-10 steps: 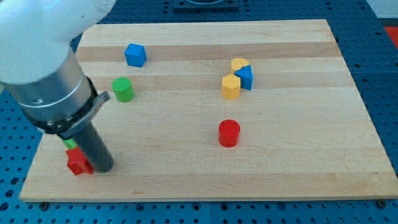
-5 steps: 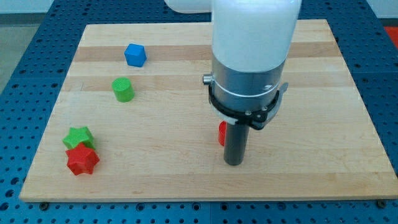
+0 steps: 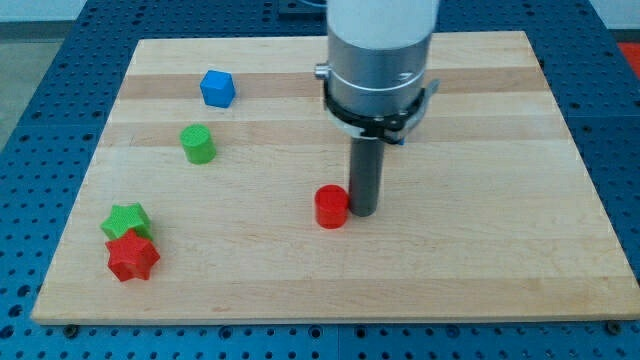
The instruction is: Push the red circle closer to the green star and the red star
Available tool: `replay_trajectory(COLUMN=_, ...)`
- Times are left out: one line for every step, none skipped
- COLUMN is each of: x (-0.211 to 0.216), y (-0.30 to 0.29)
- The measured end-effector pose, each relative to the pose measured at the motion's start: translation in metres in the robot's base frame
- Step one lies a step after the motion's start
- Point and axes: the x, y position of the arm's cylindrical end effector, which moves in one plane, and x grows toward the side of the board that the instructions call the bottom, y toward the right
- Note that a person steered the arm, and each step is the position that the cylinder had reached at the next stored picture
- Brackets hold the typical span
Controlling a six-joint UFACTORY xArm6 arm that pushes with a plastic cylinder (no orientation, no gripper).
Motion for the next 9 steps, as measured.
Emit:
replay_trajectory(x=0.0, y=-0.029)
replay_trajectory(x=0.0, y=-0.061)
replay_trajectory(x=0.001, y=-0.095)
replay_trajectory(x=0.004, y=-0.126)
replay_trajectory(x=0.01, y=-0.145)
replay_trajectory(x=0.02, y=-0.156)
replay_trajectory(x=0.027, y=-0.167)
replay_trajectory(x=0.029, y=-0.176)
replay_trajectory(x=0.018, y=-0.174)
